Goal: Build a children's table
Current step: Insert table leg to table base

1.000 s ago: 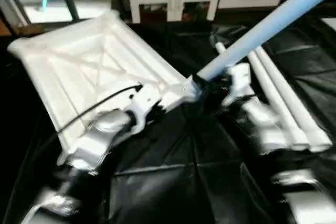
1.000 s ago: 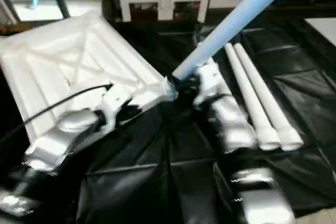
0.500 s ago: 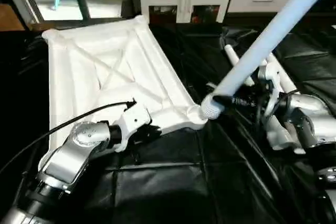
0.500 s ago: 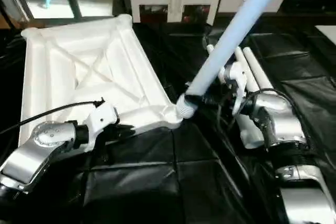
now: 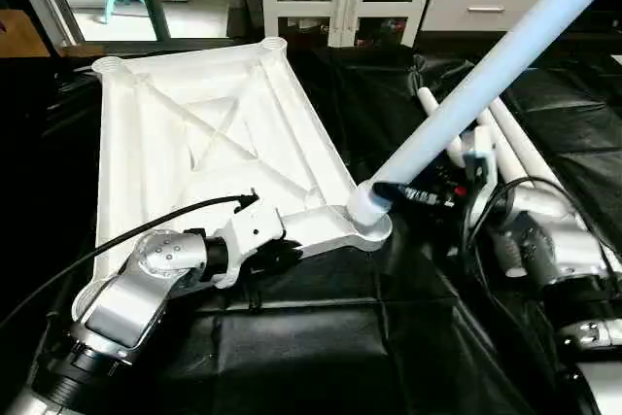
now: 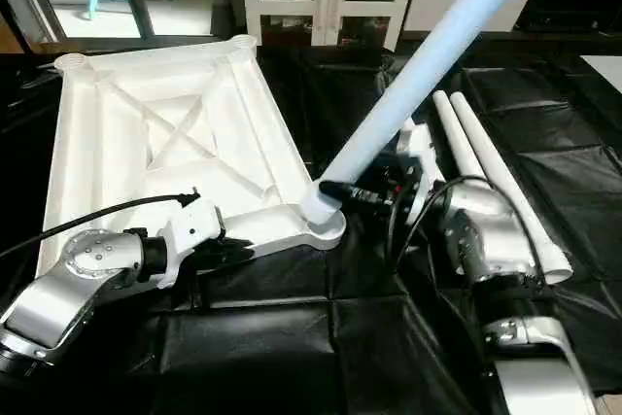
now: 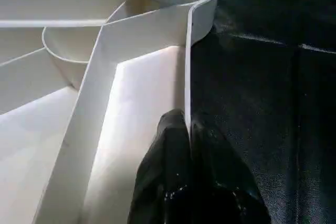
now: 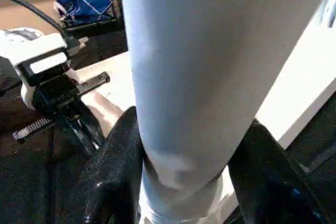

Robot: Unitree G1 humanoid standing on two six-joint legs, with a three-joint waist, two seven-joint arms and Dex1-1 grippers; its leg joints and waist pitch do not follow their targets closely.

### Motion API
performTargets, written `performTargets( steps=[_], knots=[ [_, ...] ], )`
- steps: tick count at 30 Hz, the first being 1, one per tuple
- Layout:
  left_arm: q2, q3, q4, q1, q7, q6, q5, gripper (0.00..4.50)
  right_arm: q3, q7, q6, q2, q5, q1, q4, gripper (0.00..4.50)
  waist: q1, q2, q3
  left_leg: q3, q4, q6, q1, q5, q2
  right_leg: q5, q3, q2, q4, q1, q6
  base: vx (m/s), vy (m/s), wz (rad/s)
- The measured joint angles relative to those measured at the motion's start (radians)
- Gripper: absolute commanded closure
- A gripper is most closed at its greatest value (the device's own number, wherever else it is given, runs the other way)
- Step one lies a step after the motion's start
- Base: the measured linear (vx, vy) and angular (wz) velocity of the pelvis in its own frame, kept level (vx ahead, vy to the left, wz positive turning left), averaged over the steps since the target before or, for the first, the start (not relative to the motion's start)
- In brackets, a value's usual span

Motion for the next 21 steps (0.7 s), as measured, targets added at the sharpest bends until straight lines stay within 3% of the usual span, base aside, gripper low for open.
performTargets(
  steps=[13, 21],
  knots=[
    [-0.005, 0.000, 0.000, 0.004, 0.000, 0.002, 0.008, 4.50, 0.035, 0.038, -0.102, -0.044, -0.074, 0.001, 0.044, 2.64, 0.001, -0.001, -0.001, 0.000, 0.003, 0.000, 0.001, 0.000, 0.000, 0.000, 0.000, 0.000, 0.002, 0.001, 0.000, 0.000, 0.000, 0.00],
    [-0.006, -0.004, 0.000, 0.010, -0.001, 0.004, 0.011, 4.50, 0.051, 0.051, -0.110, -0.044, -0.095, 0.000, 0.048, 2.64, 0.000, -0.003, -0.003, 0.000, 0.003, 0.001, 0.009, 0.000, 0.000, 0.000, 0.000, 0.000, 0.001, 0.010, 0.000, 0.000, 0.000, 0.00]
  ],
)
